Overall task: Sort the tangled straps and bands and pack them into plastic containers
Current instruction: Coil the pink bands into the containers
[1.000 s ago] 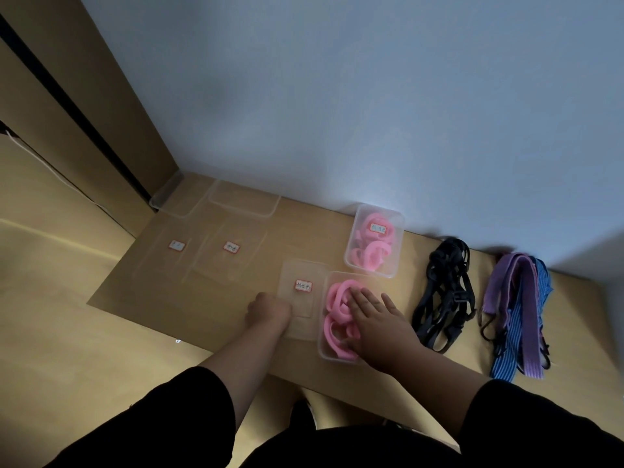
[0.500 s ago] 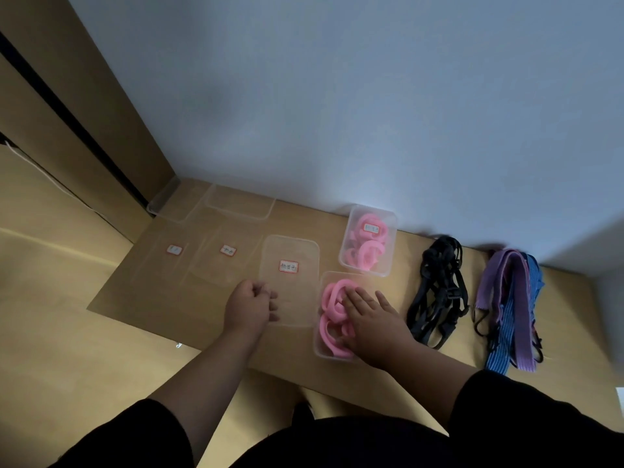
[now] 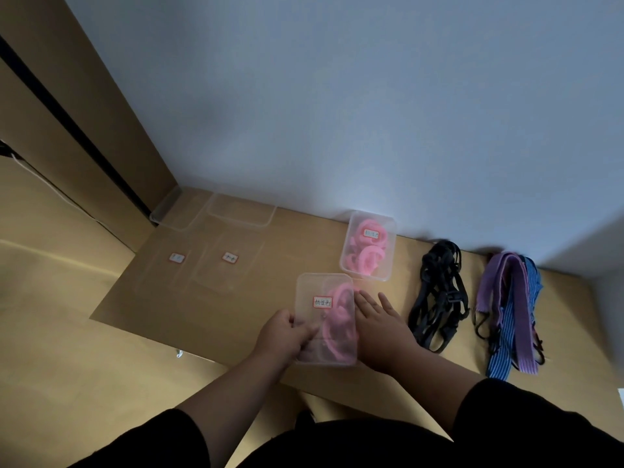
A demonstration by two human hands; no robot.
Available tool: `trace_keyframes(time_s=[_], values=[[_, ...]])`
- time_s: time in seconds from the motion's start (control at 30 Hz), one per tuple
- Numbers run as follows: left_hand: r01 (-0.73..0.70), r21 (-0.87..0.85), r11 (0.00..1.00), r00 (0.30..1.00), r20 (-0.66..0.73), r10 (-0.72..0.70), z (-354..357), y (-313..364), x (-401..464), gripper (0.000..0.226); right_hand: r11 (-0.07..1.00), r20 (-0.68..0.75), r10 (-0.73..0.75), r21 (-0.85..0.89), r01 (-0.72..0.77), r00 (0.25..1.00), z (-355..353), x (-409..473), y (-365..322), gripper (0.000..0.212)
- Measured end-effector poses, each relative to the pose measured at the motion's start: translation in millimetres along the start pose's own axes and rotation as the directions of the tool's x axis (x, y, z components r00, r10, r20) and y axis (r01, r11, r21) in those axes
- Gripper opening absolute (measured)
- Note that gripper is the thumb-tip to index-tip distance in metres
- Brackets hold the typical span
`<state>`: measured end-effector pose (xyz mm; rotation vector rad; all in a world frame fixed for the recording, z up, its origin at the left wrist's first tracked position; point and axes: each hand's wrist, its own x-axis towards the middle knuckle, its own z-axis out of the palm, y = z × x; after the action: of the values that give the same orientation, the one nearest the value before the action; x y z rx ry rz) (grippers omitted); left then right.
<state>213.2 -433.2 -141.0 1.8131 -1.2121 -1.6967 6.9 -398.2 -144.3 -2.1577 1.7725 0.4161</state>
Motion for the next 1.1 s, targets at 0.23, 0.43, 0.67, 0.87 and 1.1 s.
trace_keyframes(time_s=[0.23,0.43,0.67,0.87,1.1], values=[[-0.046,-0.005,0.999,0.998,0.040,0.047,9.1,9.8,2.9,0.022,0.963,-0.086,-0.011,0.268,0.034,0.996,-12.9,-11.5,6.5,0.083],[-0.061,0.045,0.997,0.996,0.074,0.057,17.6,21.0,7.4,0.024,0.863,-0.039,0.134,0.496,-0.098,0.990,-6.3,-26.1,24.6,0.097],[-0.091,0.102,0.991,0.988,0.136,0.077,21.9,30.0,8.0,0.050,0.817,-0.148,0.204,0.571,-0.085,0.968,-11.9,-37.2,36.4,0.074],[-0.110,0.164,0.980,0.987,0.137,0.087,20.4,24.0,4.7,0.064,0.929,-0.214,0.077,0.370,0.008,0.974,-29.2,-13.9,8.5,0.070],[-0.192,0.465,0.864,0.980,0.140,0.142,19.9,19.2,-0.2,0.029,0.994,-0.173,0.036,0.103,-0.018,0.984,-26.1,9.2,-6.2,0.078]])
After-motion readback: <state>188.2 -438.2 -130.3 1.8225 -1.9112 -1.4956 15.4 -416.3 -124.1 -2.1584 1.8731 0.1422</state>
